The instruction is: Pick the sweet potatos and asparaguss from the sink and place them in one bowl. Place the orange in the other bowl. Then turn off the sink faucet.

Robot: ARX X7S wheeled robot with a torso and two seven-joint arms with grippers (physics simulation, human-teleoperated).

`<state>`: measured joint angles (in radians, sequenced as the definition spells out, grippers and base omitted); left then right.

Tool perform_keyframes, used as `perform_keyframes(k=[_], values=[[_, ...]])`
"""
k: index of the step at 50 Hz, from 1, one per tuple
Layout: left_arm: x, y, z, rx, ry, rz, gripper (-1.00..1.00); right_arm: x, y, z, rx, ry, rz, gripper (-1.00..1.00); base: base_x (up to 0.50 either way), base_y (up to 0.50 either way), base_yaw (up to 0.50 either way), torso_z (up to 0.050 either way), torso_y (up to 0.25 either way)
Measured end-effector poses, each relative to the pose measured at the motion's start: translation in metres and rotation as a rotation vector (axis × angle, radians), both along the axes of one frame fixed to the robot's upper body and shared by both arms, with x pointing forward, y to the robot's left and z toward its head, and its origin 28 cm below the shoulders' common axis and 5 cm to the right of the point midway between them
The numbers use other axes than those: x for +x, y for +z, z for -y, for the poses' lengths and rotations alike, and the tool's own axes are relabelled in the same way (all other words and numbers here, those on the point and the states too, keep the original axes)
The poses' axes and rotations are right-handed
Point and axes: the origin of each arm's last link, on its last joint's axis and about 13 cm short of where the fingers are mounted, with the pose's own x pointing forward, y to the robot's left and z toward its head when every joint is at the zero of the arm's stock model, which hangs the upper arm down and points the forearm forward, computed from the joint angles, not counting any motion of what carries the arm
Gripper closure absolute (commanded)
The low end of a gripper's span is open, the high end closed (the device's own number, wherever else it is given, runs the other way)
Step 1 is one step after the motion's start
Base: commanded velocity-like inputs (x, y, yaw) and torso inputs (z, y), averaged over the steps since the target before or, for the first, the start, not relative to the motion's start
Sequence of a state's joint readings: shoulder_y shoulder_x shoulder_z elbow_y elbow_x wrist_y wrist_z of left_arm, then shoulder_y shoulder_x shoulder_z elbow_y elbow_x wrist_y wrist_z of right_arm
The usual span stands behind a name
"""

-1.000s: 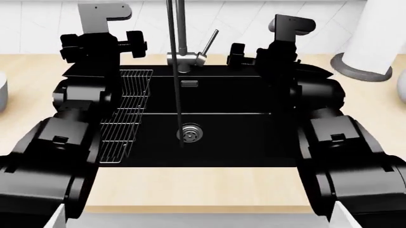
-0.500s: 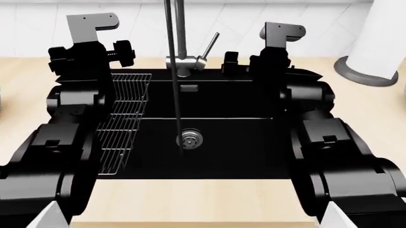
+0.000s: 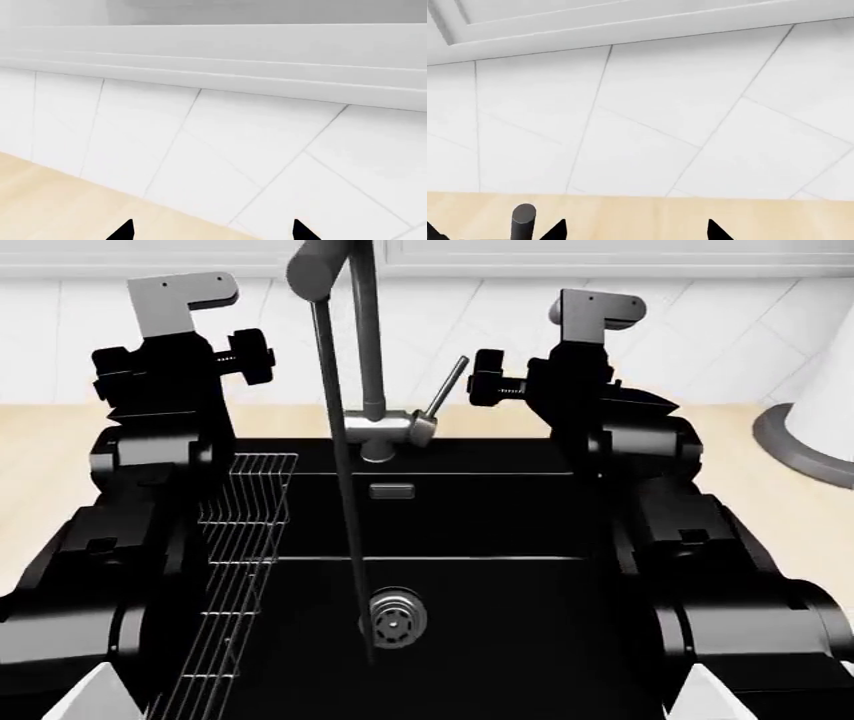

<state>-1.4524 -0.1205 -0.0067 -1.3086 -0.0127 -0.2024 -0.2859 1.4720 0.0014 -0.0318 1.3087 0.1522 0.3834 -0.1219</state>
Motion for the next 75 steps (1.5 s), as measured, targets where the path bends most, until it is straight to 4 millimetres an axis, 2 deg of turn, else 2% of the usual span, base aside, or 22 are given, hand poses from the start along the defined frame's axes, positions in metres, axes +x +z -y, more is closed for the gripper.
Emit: perform_keyframes(k=[51,75], values=[[0.0,-0.006,0.002,0.001,-0.045,0.004,-1.0,-0.001,-0.01,0.002,0.049,0.026,-0.01,-1.0,0.5,0.0,0.0,0.0,0.0],[0.0,-0.004,0.001,-0.002,-0.05,0.013,-1.0,-0.003,-0.019,0.009,0.079,-0.032,-0.06,-1.0,0.0,0.0,0.0,0.0,0.0]])
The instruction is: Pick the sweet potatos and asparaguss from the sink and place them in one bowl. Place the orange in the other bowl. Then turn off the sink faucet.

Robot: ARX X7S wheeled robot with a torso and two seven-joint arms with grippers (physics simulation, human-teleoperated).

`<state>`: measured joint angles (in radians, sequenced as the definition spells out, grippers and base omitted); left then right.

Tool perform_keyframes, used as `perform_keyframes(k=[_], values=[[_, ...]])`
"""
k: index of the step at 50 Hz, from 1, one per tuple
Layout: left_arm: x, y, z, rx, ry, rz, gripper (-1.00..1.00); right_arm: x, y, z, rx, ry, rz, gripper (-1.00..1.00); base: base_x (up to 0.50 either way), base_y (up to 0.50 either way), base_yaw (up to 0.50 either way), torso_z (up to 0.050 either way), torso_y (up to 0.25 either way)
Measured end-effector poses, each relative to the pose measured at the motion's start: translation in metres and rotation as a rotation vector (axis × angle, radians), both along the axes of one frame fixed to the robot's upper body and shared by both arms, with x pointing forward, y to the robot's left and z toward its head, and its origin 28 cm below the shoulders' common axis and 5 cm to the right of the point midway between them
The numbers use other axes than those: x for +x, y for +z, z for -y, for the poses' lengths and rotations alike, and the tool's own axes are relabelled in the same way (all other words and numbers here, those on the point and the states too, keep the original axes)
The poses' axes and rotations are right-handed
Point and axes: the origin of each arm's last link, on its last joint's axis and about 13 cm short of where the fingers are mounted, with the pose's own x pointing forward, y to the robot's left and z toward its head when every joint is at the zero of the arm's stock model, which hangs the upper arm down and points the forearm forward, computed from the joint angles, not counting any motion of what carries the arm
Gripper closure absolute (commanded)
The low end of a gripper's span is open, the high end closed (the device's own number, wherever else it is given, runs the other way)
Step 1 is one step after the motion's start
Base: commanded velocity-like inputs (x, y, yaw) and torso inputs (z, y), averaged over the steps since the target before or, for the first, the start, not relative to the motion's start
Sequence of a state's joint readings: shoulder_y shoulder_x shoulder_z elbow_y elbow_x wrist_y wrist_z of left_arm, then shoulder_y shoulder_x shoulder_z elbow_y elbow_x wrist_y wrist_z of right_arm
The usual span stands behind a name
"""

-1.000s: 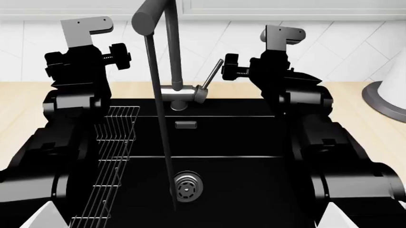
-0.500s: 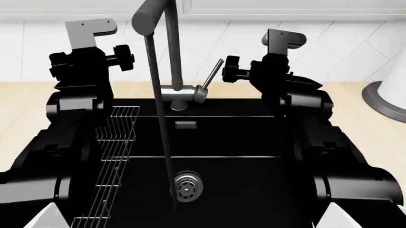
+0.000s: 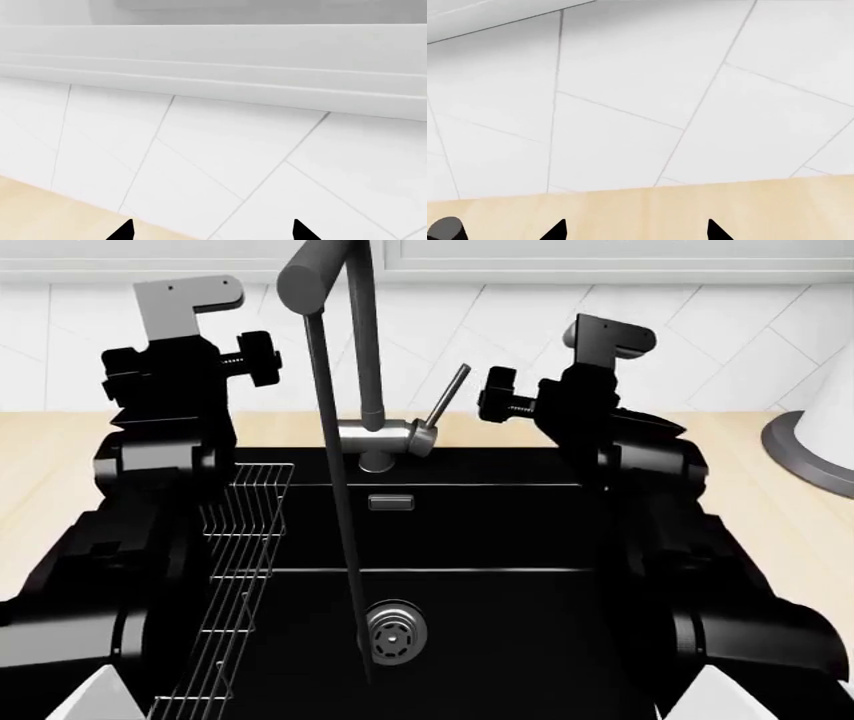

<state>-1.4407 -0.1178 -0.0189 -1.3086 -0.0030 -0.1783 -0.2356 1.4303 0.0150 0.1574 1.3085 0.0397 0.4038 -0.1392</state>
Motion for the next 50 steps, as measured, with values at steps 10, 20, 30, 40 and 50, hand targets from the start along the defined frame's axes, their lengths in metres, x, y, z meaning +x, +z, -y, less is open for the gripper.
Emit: perform_keyframes(k=[10,20,30,40,50], values=[[0.001,0.003,0.001,-0.001,-0.019,0.017,-1.0,-0.001,-0.007,0.004,-0.038,-0.017,-0.026,-1.0,0.0,0.0,0.0,0.0,0.0],[0.001,0.006,0.003,-0.003,-0.051,0.036,-1.0,-0.002,-0.012,0.005,-0.072,-0.012,-0.021,-1.0,0.0,0.0,0.0,0.0,0.0],[0.002,0.007,0.002,-0.001,-0.065,0.045,-1.0,-0.002,-0.015,0.005,-0.086,-0.011,-0.024,-1.0,0.0,0.0,0.0,0.0,0.0],[0.002,0.007,0.002,-0.002,-0.07,0.047,-1.0,-0.004,-0.019,0.003,-0.109,0.009,-0.05,-1.0,0.0,0.0,0.0,0.0,0.0],[0.002,0.007,0.001,-0.004,-0.07,0.051,-1.0,-0.002,-0.014,-0.004,-0.134,0.057,-0.019,-1.0,0.0,0.0,0.0,0.0,0.0]])
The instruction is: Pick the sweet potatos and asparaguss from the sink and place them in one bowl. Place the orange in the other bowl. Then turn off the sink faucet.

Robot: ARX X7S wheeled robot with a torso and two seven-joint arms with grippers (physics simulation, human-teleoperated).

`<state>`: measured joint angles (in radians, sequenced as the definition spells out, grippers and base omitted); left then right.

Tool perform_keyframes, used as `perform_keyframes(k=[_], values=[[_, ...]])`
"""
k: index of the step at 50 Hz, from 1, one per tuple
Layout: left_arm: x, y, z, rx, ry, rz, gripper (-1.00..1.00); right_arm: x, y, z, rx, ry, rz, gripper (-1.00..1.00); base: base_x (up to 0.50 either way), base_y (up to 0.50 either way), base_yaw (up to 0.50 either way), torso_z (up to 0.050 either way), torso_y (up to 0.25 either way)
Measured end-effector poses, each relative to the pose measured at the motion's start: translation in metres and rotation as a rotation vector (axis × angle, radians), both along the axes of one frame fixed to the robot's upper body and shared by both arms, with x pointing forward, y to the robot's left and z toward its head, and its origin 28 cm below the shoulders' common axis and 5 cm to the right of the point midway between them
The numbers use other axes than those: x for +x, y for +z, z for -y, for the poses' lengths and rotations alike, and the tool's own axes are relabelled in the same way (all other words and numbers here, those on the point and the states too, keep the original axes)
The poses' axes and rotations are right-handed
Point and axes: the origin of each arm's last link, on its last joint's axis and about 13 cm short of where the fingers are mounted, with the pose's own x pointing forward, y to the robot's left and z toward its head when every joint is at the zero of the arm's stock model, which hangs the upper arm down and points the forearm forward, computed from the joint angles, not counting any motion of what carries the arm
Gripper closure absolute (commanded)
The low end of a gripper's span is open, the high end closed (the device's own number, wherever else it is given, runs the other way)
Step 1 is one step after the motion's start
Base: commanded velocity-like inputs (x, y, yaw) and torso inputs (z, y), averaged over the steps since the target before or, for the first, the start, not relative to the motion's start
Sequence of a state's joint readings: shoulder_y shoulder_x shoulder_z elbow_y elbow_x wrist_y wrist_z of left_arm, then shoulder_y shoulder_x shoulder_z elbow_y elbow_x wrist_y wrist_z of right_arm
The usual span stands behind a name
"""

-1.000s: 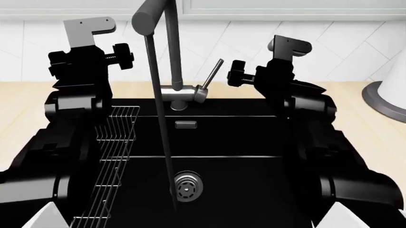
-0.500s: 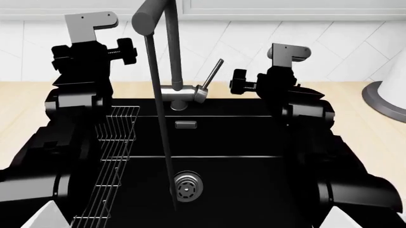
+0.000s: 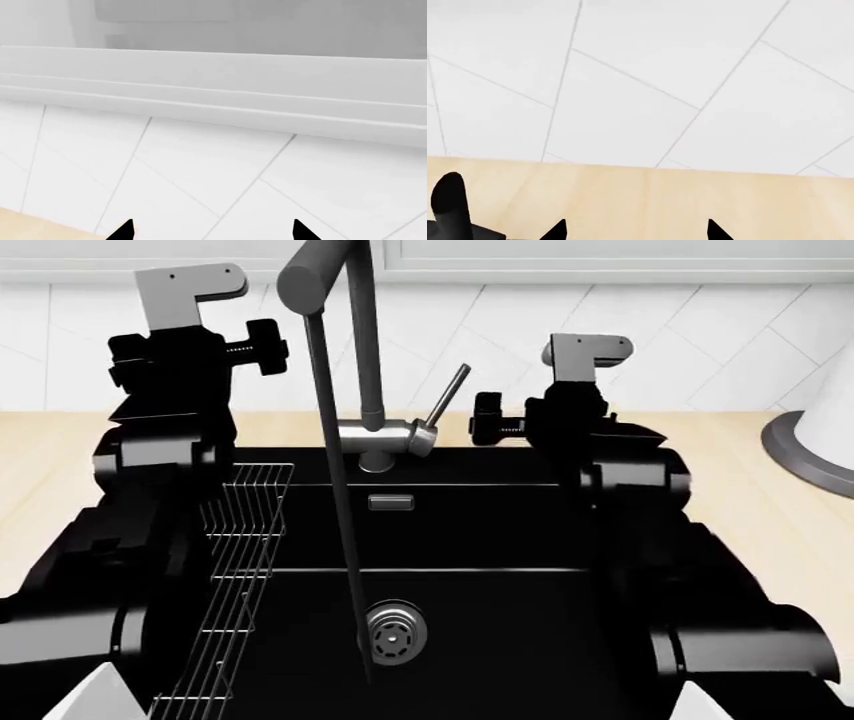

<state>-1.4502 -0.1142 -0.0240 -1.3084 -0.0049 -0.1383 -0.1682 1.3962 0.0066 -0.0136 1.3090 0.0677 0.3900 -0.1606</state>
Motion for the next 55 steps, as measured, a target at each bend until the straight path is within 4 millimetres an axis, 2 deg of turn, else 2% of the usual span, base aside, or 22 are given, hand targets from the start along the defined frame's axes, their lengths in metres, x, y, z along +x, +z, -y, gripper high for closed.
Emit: perform_keyframes(k=[25,50,55], values=[[0.0,-0.001,-0.004,-0.012,0.002,0.008,-1.0,0.006,0.023,-0.021,-0.032,0.102,0.162,-1.0,0.0,0.0,0.0,0.0,0.0],[-0.002,-0.005,-0.013,-0.025,0.019,0.011,-1.0,0.005,0.028,-0.04,-0.02,0.196,0.204,-1.0,0.0,0.0,0.0,0.0,0.0],[-0.002,-0.006,-0.015,-0.028,0.023,0.012,-1.0,0.005,0.028,-0.038,-0.004,0.225,0.196,-1.0,0.0,0.0,0.0,0.0,0.0]])
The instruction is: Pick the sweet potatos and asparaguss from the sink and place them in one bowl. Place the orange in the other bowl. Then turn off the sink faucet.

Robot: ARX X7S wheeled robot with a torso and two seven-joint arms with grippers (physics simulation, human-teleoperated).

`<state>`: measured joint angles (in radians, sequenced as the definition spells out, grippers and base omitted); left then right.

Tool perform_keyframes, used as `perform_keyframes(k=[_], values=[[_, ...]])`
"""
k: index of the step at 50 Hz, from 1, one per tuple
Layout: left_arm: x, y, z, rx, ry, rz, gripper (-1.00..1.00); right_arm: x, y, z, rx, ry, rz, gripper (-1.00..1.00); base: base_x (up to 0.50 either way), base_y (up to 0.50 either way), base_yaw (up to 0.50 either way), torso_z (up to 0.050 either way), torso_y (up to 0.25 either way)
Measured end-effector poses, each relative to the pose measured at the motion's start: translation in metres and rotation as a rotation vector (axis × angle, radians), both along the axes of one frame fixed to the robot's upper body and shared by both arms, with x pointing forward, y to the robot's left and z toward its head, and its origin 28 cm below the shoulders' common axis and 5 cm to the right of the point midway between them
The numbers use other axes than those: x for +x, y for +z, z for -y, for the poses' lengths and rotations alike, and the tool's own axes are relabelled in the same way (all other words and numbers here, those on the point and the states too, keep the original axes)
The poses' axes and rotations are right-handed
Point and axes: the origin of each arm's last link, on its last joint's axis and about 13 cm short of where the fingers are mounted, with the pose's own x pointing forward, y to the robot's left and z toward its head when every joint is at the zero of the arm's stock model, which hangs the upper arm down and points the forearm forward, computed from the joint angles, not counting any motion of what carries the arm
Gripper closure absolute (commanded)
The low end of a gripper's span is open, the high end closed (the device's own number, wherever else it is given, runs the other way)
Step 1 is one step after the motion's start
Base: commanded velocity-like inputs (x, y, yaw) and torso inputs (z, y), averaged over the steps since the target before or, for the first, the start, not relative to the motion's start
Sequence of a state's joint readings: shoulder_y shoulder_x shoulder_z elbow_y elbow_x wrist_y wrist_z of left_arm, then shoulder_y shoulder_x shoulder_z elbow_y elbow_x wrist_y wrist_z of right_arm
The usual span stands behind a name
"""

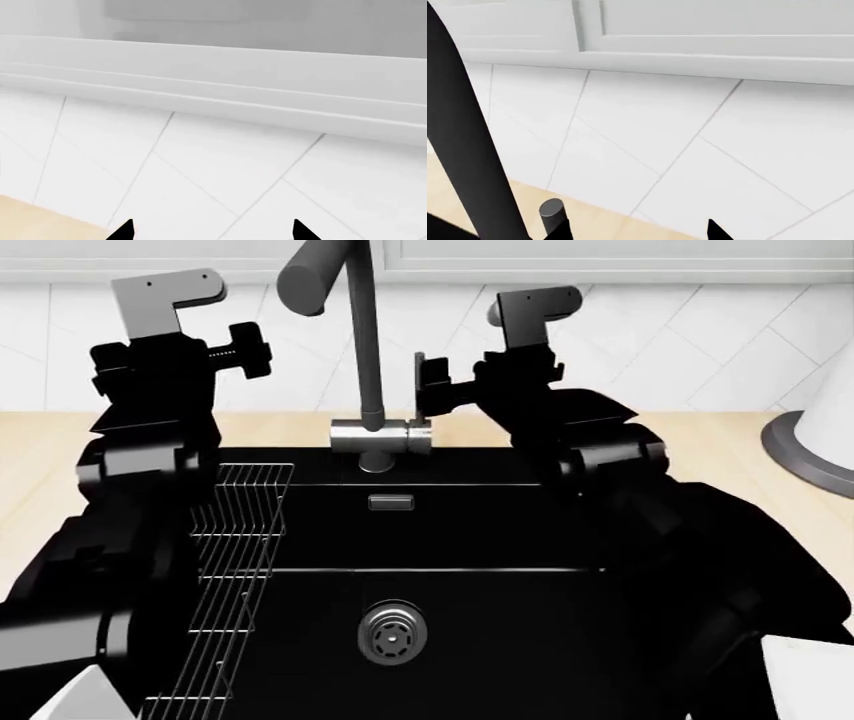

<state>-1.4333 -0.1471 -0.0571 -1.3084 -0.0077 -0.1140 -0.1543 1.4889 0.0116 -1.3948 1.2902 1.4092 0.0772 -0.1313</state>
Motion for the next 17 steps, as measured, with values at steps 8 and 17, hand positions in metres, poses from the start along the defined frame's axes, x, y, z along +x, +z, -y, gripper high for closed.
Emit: perform_keyframes(k=[8,17], values=[[-0.0003,-0.001,-0.002,-0.002,0.005,0.002,-1.0,-0.0002,-0.0003,0.0039,0.014,0.039,-0.01,-1.0,0.0,0.0,0.0,0.0,0.0],[-0.0005,-0.0017,-0.003,-0.002,0.008,0.004,-1.0,-0.0007,-0.0009,0.0077,0.026,0.076,-0.018,-1.0,0.0,0.0,0.0,0.0,0.0]])
